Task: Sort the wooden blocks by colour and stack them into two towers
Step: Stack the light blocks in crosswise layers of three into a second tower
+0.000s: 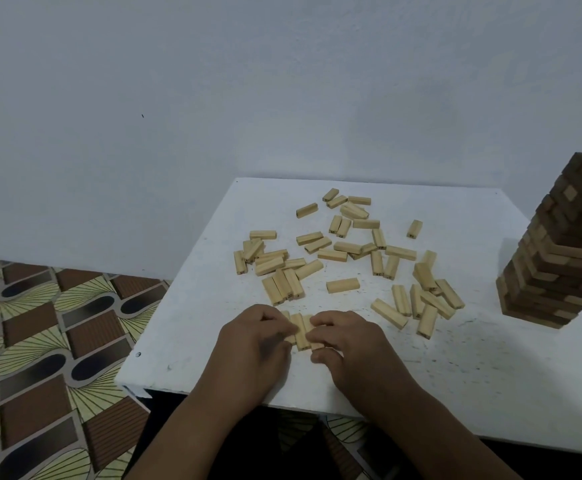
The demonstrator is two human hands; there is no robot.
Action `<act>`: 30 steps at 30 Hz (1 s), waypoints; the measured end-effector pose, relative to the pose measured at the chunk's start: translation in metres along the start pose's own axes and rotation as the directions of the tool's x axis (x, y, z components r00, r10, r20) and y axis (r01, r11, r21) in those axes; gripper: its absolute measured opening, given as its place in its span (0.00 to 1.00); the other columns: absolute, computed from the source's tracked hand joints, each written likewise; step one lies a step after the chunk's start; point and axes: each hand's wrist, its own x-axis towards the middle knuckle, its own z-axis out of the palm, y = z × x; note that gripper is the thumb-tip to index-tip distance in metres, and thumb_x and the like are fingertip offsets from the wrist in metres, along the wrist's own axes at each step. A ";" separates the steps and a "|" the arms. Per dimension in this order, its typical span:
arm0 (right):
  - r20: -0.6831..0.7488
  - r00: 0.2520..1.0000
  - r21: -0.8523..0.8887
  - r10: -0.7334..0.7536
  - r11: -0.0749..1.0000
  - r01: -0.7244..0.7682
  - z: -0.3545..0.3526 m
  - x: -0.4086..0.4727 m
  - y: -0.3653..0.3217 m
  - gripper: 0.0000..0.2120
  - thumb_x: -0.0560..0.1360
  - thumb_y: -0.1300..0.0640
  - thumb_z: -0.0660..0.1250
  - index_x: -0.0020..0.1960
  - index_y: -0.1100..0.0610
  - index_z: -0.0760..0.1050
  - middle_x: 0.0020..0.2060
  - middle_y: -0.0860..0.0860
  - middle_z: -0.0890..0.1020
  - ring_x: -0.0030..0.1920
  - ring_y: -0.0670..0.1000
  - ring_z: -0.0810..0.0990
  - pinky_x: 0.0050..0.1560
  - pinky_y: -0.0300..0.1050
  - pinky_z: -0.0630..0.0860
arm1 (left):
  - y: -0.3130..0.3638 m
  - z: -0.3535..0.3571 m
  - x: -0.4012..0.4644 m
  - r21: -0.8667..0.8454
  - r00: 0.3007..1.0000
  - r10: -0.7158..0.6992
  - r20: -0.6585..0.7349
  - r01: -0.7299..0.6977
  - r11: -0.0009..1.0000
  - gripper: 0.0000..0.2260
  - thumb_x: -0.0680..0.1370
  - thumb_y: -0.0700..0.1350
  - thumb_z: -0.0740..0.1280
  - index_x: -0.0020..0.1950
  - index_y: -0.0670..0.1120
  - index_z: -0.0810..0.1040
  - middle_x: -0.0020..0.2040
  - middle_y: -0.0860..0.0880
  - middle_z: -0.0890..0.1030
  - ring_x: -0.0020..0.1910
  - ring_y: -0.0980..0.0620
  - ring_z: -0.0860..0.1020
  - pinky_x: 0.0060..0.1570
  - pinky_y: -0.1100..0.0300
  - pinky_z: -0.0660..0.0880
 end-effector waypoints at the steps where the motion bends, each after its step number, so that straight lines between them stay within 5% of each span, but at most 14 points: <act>1: 0.001 1.000 -0.048 -0.016 0.999 0.016 0.000 0.001 -0.001 0.10 0.73 0.62 0.71 0.53 0.57 0.85 0.57 0.48 0.82 0.57 0.49 0.77 0.53 0.22 0.60 | 0.000 0.001 0.000 0.015 1.000 0.000 0.010 0.000 1.000 0.11 0.72 0.38 0.74 0.49 0.53 0.87 0.49 0.60 0.80 0.51 0.64 0.77 0.53 0.77 0.70; 6: -0.149 0.953 -0.165 -0.266 0.956 0.241 0.006 0.007 -0.003 0.04 0.60 0.60 0.74 0.35 0.55 0.85 0.37 0.48 0.86 0.45 0.44 0.76 0.48 0.34 0.71 | -0.002 0.000 0.001 -0.007 1.000 -0.015 0.012 0.015 1.000 0.07 0.69 0.42 0.78 0.44 0.54 0.87 0.46 0.61 0.80 0.49 0.64 0.78 0.49 0.77 0.70; 9: -0.110 0.976 -0.125 -0.186 0.977 0.172 0.008 0.006 -0.002 0.04 0.63 0.59 0.74 0.37 0.53 0.86 0.38 0.47 0.86 0.40 0.45 0.81 0.41 0.36 0.76 | -0.003 0.000 0.000 -0.011 1.000 -0.016 0.008 0.016 1.000 0.07 0.69 0.44 0.79 0.43 0.54 0.86 0.45 0.61 0.81 0.48 0.63 0.78 0.48 0.76 0.71; 30: -0.090 0.989 -0.064 -0.115 0.992 0.109 0.007 0.010 -0.001 0.04 0.68 0.59 0.71 0.39 0.54 0.85 0.40 0.46 0.86 0.44 0.47 0.82 0.46 0.41 0.76 | -0.011 0.004 0.006 -0.101 1.000 -0.007 -0.013 0.005 0.995 0.05 0.68 0.42 0.79 0.41 0.50 0.88 0.43 0.58 0.82 0.46 0.60 0.80 0.45 0.71 0.74</act>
